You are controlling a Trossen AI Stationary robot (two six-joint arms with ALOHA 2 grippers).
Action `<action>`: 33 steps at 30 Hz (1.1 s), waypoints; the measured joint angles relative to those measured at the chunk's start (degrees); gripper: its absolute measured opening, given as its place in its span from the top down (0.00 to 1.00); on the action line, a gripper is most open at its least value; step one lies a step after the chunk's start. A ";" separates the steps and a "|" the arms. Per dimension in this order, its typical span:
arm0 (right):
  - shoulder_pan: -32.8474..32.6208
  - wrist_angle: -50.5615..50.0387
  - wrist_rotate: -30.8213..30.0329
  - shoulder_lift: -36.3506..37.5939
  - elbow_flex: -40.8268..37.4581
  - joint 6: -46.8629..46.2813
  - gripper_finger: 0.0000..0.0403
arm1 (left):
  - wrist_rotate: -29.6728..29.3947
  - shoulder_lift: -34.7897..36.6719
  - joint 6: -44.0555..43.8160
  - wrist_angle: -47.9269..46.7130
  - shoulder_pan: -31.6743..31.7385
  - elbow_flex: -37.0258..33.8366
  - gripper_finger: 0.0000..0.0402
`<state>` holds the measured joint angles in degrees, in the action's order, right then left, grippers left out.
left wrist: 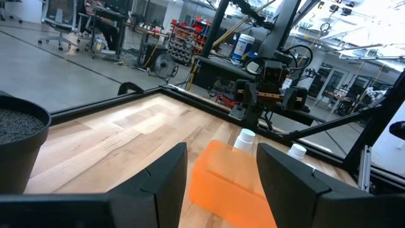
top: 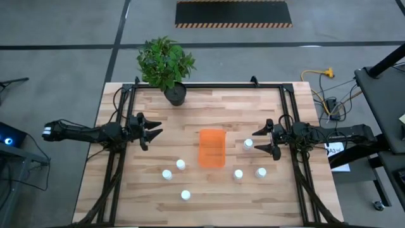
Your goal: Pick and place pill bottles into a basket
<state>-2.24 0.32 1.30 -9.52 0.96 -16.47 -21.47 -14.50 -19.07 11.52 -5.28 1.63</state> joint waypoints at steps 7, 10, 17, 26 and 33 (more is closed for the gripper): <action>0.02 -0.21 -4.50 -0.07 0.02 -0.01 0.26 | 0.00 0.02 0.00 -0.01 0.01 0.00 0.57; 0.02 -0.20 -4.84 -0.02 -0.01 1.00 0.26 | 0.00 0.02 0.00 -0.01 0.02 0.00 0.57; 0.00 -0.59 -5.55 -0.11 0.26 2.93 0.26 | 0.00 0.01 0.00 -0.01 0.01 0.00 0.57; 0.00 -10.76 -5.56 -4.97 6.95 6.49 0.26 | 0.00 0.02 0.00 0.00 0.00 0.00 0.57; 0.00 -13.81 -5.88 -14.49 13.84 8.14 0.26 | 0.00 0.00 0.00 -0.01 0.02 0.00 0.57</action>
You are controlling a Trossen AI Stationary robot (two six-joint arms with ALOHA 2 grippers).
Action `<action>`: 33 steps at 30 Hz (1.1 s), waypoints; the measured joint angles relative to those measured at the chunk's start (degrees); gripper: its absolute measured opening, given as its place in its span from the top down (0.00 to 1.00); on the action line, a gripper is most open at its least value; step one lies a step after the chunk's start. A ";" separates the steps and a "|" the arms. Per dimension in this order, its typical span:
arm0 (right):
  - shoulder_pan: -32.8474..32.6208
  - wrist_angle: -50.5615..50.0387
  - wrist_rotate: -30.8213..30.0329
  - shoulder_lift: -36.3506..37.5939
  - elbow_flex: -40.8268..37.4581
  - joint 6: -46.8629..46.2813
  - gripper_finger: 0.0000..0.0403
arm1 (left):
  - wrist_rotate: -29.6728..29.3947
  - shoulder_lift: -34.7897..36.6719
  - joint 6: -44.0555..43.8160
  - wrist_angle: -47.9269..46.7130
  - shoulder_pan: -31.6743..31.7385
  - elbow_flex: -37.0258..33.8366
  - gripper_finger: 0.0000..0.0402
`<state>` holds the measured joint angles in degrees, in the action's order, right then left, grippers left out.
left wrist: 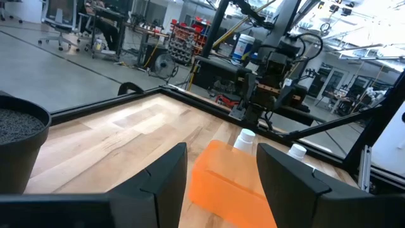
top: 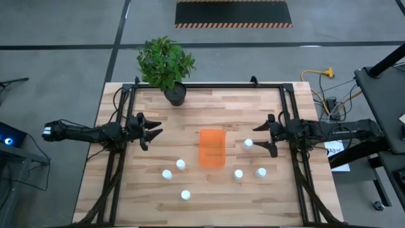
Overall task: Pick and place pill bottles into a basket
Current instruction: Put the white pill bottle into the orange bin
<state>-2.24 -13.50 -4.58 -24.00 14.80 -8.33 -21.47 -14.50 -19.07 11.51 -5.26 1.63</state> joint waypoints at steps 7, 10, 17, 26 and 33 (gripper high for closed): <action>0.00 -6.37 -0.95 -12.87 7.32 1.11 0.26 | 0.00 0.00 0.00 0.00 0.00 0.00 0.57; 0.04 -11.83 -1.92 -18.87 11.20 1.09 0.26 | 0.00 0.02 0.00 0.01 -0.01 0.00 0.57; 0.02 -14.45 -2.07 -28.58 17.46 1.48 0.26 | 0.00 0.00 -0.02 0.00 -0.01 0.00 0.57; 0.02 -21.47 -1.71 -37.28 21.70 -0.55 0.26 | 0.00 0.00 0.00 0.00 -0.02 0.00 0.57; 0.02 -22.29 -1.44 -40.69 22.19 -0.90 0.29 | 0.00 -0.09 0.00 -0.01 -0.01 0.00 0.57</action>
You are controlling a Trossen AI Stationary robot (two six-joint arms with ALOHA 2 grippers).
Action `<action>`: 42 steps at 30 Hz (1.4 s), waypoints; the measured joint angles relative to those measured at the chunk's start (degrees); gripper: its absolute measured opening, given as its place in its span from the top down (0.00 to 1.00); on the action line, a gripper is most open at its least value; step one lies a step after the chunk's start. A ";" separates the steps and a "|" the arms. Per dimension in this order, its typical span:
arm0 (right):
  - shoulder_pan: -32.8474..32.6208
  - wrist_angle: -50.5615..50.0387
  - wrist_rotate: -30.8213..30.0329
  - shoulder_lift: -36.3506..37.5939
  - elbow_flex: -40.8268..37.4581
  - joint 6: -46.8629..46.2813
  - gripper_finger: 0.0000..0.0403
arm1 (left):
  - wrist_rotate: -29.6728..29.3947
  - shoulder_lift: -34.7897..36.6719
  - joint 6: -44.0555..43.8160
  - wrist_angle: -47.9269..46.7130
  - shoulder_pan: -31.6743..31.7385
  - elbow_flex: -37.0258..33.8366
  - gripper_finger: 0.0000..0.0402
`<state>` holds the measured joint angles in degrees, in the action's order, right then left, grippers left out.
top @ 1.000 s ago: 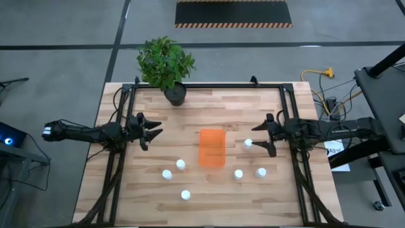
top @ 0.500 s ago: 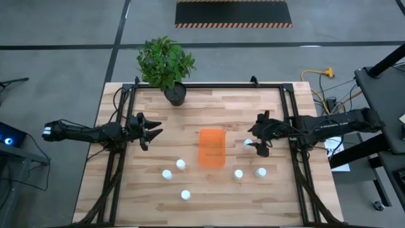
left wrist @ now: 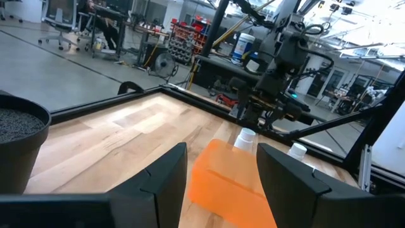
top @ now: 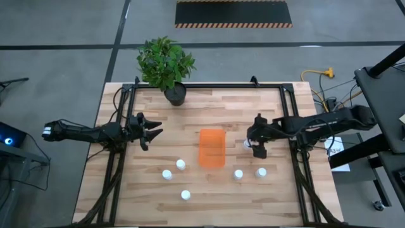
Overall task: Pick and place pill bottles into a basket
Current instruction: Put the white pill bottle into the orange bin
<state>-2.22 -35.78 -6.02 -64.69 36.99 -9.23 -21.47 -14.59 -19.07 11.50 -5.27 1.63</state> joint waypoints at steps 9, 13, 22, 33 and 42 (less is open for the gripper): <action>-0.02 0.21 0.04 -2.60 -0.04 0.01 0.35 | 0.00 0.04 0.00 0.02 -0.01 0.00 0.57; -0.02 0.30 0.09 -4.18 -0.04 0.05 0.37 | 0.00 0.02 0.00 0.01 0.01 0.00 0.57; -0.02 1.29 0.21 -4.77 -0.09 0.43 0.41 | 0.00 0.02 0.00 0.03 0.01 0.00 0.57; 0.01 1.72 3.50 -4.76 -0.09 0.45 0.49 | 0.00 0.02 0.00 0.01 -0.01 0.00 0.57; 0.00 2.10 3.56 -4.76 -0.09 1.53 0.65 | 0.00 0.00 0.00 0.01 0.00 0.00 0.57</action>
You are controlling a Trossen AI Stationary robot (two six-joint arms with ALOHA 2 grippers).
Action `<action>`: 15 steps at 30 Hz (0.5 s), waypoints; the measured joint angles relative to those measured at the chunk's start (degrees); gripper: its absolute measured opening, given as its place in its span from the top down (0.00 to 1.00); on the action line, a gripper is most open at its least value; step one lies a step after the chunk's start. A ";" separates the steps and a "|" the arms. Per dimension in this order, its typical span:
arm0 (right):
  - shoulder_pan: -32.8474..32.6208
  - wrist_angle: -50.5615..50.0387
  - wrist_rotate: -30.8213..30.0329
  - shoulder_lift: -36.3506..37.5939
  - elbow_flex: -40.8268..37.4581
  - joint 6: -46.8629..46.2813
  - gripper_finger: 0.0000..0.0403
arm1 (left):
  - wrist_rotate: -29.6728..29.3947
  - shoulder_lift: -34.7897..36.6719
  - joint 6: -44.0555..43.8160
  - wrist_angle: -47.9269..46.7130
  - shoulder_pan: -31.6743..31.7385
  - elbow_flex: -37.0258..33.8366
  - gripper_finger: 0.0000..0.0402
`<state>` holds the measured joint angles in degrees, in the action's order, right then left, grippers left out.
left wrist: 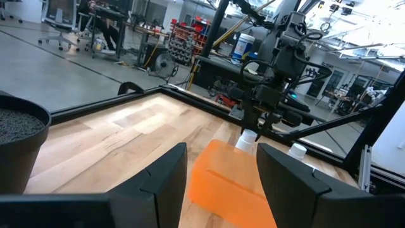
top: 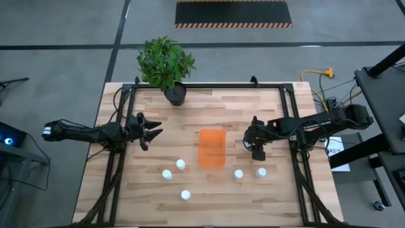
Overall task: Pick and place pill bottles into a basket
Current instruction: Put the white pill bottle into the orange bin
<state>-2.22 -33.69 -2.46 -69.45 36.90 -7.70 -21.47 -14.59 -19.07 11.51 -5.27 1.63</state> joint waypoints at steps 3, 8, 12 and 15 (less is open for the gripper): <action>0.00 0.55 0.00 0.00 -0.02 0.41 0.65 | 0.00 0.00 0.00 0.00 0.01 0.00 0.57; 0.00 0.89 0.01 0.00 1.38 0.36 0.65 | 0.00 0.00 0.00 0.00 0.01 0.00 0.57; 0.00 0.76 1.31 0.02 4.10 0.41 0.65 | 0.00 0.00 0.00 0.00 -0.01 0.00 0.57; -0.04 -0.58 1.47 0.02 6.64 0.41 0.65 | 0.00 0.00 0.00 0.01 0.01 0.00 0.57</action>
<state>-2.26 -34.27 -0.99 -69.43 43.54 -7.29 -21.47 -14.59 -19.07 11.51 -5.26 1.63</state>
